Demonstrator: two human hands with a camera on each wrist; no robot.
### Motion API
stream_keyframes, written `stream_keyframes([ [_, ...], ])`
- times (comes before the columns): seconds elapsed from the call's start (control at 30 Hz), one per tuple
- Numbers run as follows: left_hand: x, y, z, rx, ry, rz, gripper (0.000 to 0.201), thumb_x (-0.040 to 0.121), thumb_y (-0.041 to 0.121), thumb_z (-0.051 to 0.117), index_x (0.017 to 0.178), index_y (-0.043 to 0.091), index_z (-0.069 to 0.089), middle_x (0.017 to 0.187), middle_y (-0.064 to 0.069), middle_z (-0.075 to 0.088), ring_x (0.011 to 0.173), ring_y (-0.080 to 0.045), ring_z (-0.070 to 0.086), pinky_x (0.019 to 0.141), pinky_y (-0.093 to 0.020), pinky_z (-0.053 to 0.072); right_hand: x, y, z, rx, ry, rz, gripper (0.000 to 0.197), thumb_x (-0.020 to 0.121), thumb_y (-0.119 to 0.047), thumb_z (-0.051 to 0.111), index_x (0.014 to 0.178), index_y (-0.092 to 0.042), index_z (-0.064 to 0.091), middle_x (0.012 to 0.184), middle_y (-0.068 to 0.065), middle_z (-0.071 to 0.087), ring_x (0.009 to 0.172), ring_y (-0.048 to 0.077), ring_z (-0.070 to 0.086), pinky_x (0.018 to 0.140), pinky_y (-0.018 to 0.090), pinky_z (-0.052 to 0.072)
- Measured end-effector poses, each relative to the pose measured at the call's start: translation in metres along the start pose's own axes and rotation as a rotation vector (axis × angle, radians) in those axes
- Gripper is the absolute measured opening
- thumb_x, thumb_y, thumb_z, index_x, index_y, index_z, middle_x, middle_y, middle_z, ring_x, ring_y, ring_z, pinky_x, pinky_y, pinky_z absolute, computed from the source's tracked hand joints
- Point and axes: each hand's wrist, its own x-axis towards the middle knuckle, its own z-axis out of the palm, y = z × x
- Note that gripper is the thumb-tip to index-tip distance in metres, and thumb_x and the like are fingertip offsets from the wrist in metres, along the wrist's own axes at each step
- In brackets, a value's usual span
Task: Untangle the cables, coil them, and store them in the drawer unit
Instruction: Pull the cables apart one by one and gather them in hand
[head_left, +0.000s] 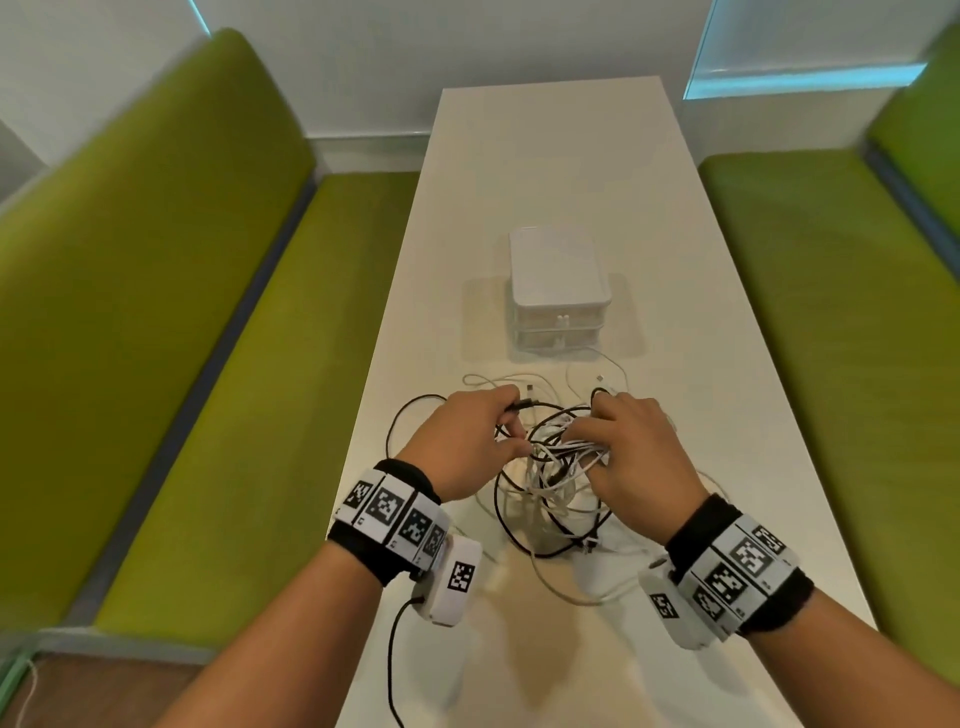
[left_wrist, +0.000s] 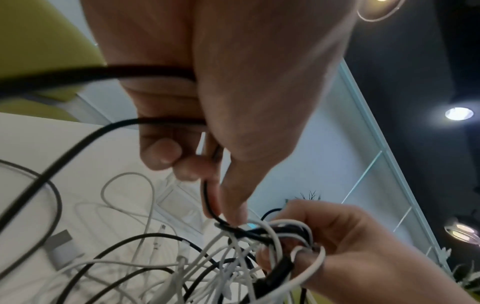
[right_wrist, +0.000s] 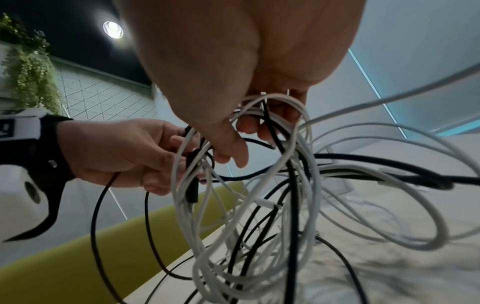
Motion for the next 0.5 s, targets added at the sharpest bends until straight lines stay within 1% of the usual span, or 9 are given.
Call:
stream_keyframes([
  [0.07, 0.001, 0.001, 0.002, 0.052, 0.020, 0.008, 0.017, 0.092, 0.030, 0.070, 0.096, 0.020, 0.056, 0.100, 0.015, 0.073, 0.083, 0.001, 0.061, 0.077, -0.031, 0.048, 0.002, -0.001, 0.000, 0.050, -0.016, 0.023, 0.021, 0.075, -0.007, 0.072, 0.083, -0.027, 0.072, 0.079, -0.012, 0.043, 0.071, 0.015, 0.038, 0.070, 0.030, 0.026],
  [0.1, 0.001, 0.001, 0.003, 0.086, 0.035, 0.004, 0.017, 0.092, 0.031, 0.069, 0.093, 0.022, 0.054, 0.102, 0.013, 0.073, 0.091, -0.009, 0.064, 0.081, -0.034, 0.051, 0.002, -0.002, -0.002, 0.092, -0.042, 0.027, 0.018, 0.075, -0.011, 0.068, 0.082, -0.027, 0.071, 0.082, -0.013, 0.047, 0.072, 0.016, 0.043, 0.070, 0.030, 0.030],
  [0.17, 0.002, 0.002, 0.005, 0.147, 0.075, -0.010, 0.020, 0.091, 0.035, 0.067, 0.086, 0.026, 0.050, 0.098, 0.010, 0.073, 0.091, -0.019, 0.065, 0.080, -0.040, 0.054, 0.000, -0.005, -0.006, 0.196, -0.128, 0.007, 0.018, 0.073, -0.018, 0.058, 0.084, -0.027, 0.068, 0.094, -0.016, 0.056, 0.081, 0.017, 0.056, 0.073, 0.032, 0.042],
  [0.23, 0.002, 0.003, 0.005, 0.144, 0.153, -0.020, 0.019, 0.091, 0.037, 0.067, 0.086, 0.025, 0.054, 0.091, 0.008, 0.073, 0.087, -0.020, 0.065, 0.076, -0.040, 0.055, -0.002, -0.009, -0.011, 0.270, -0.202, -0.009, 0.019, 0.073, -0.028, 0.059, 0.090, -0.025, 0.066, 0.103, -0.017, 0.057, 0.091, 0.013, 0.059, 0.081, 0.033, 0.048],
  [0.27, 0.002, 0.004, 0.005, 0.112, 0.192, -0.024, 0.017, 0.091, 0.037, 0.067, 0.088, 0.024, 0.057, 0.090, 0.008, 0.073, 0.087, -0.019, 0.066, 0.077, -0.039, 0.055, -0.004, -0.011, -0.012, 0.275, -0.221, 0.004, 0.020, 0.076, -0.037, 0.063, 0.092, -0.026, 0.065, 0.102, -0.016, 0.057, 0.093, 0.011, 0.058, 0.083, 0.032, 0.048],
  [0.33, 0.003, 0.005, 0.006, 0.014, 0.254, -0.011, 0.015, 0.091, 0.033, 0.067, 0.088, 0.024, 0.056, 0.089, 0.010, 0.073, 0.087, -0.017, 0.066, 0.077, -0.037, 0.054, -0.005, -0.012, -0.010, 0.233, -0.192, 0.048, 0.032, 0.079, -0.060, 0.067, 0.089, -0.030, 0.062, 0.089, -0.015, 0.057, 0.086, 0.011, 0.056, 0.081, 0.032, 0.045],
  [0.37, 0.002, 0.005, 0.006, -0.030, 0.287, -0.002, 0.017, 0.091, 0.031, 0.066, 0.084, 0.024, 0.053, 0.085, 0.009, 0.072, 0.083, -0.016, 0.065, 0.074, -0.036, 0.053, -0.006, -0.013, -0.007, 0.207, -0.164, 0.077, 0.032, 0.080, -0.061, 0.067, 0.085, -0.031, 0.060, 0.083, -0.014, 0.057, 0.082, 0.012, 0.056, 0.079, 0.035, 0.045],
  [0.43, 0.002, 0.006, 0.007, -0.091, 0.390, 0.019, 0.028, 0.090, 0.026, 0.063, 0.074, 0.025, 0.041, 0.074, 0.006, 0.065, 0.069, -0.014, 0.058, 0.064, -0.033, 0.049, -0.006, -0.014, -0.003, 0.188, -0.101, 0.119, 0.017, 0.080, -0.040, 0.069, 0.085, -0.033, 0.054, 0.079, -0.014, 0.054, 0.078, 0.015, 0.055, 0.078, 0.043, 0.047],
  [0.5, 0.001, 0.005, 0.005, -0.152, 0.479, 0.024, 0.037, 0.089, 0.019, 0.062, 0.069, 0.025, 0.031, 0.069, 0.003, 0.060, 0.060, -0.011, 0.050, 0.057, -0.025, 0.041, -0.008, -0.013, -0.002, 0.198, -0.067, 0.155, 0.027, 0.073, -0.011, 0.061, 0.091, -0.030, 0.054, 0.080, -0.014, 0.051, 0.078, 0.018, 0.051, 0.078, 0.044, 0.046],
])
